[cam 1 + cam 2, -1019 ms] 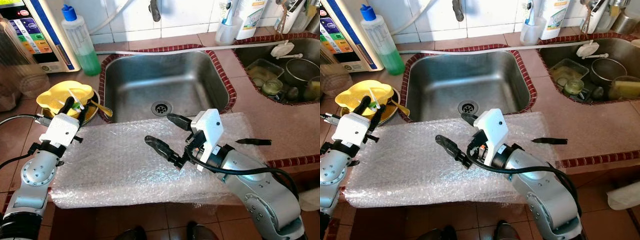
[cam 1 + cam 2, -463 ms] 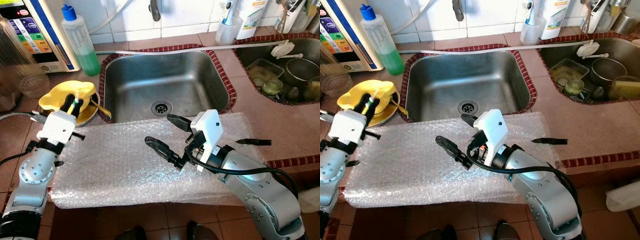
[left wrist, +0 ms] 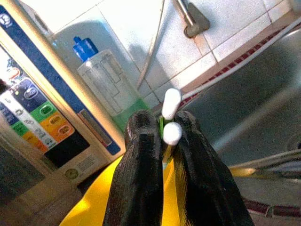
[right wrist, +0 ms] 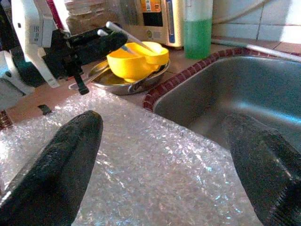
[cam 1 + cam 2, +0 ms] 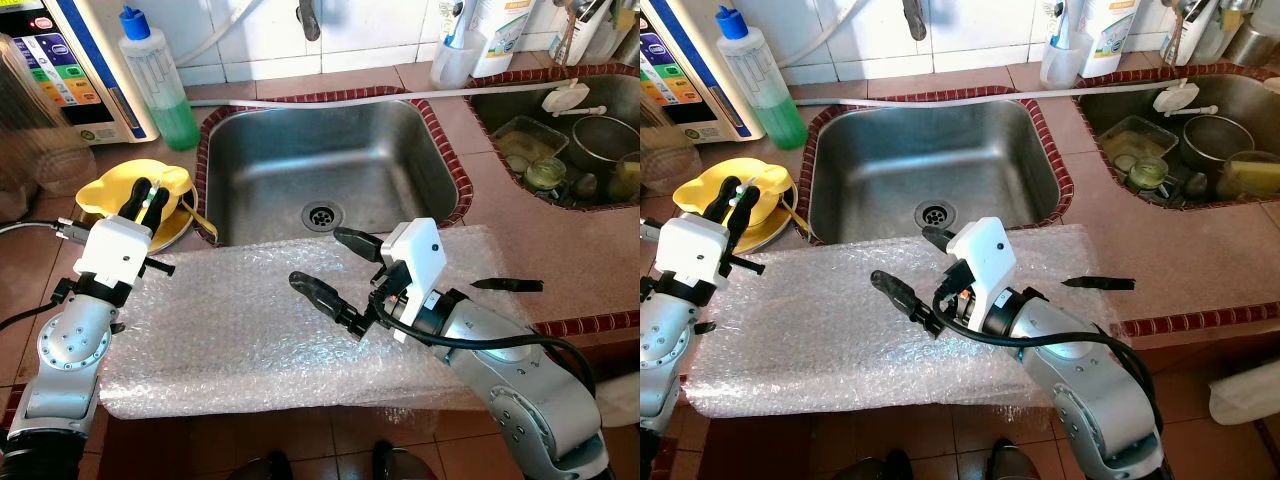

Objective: Kitchen organization

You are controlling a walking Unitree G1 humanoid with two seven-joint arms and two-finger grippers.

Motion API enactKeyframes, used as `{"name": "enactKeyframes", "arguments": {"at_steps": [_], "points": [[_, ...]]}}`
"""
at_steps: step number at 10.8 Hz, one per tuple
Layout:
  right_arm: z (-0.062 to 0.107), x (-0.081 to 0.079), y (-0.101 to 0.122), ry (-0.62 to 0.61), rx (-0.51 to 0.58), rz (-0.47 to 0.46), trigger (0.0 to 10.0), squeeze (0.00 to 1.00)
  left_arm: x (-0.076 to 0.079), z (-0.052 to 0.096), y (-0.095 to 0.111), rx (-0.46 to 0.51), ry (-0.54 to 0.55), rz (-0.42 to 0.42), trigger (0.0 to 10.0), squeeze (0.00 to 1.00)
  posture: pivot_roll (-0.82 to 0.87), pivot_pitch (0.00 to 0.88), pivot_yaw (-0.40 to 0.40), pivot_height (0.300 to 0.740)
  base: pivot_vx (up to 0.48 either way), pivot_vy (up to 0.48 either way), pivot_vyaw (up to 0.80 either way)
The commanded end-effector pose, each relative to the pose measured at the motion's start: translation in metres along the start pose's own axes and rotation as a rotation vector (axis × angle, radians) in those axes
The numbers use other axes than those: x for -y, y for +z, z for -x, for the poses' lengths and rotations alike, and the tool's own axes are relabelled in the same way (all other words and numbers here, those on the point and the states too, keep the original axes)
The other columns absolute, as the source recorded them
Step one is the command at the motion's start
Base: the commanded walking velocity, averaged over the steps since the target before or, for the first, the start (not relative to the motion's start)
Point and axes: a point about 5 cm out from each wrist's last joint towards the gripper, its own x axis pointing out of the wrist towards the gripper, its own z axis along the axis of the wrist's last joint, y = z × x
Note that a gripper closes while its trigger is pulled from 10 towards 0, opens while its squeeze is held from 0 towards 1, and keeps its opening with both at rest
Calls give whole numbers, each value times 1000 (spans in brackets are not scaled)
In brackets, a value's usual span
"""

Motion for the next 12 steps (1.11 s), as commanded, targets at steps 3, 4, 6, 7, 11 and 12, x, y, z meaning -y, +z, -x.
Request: {"name": "enactKeyframes", "arguments": {"at_steps": [3,4,6,7,11,12], "points": [[-3,2,2,-27,21,13,10000,0,-23,0,6,-2,91,-38,0,0,-206,224,72,740,0,0,0],[-4,3,2,-38,26,15,10000,0,-26,-5,16,30,122,3,0,0,-206,224,72,740,0,0,0],[-5,6,0,-56,26,31,10000,0,-28,-14,31,71,138,38,0,0,-197,224,73,740,0,0,0],[-5,11,-1,-68,10,99,10000,0,-27,-25,46,98,109,74,0,0,-192,224,75,740,0,0,0],[-6,34,1,-70,-65,458,10000,0,4,-48,89,237,-129,54,0,0,-195,226,84,740,0,0,0],[-5,38,7,-45,-76,522,10000,0,22,-47,100,285,-243,19,0,0,-195,226,84,740,0,0,0]]}}
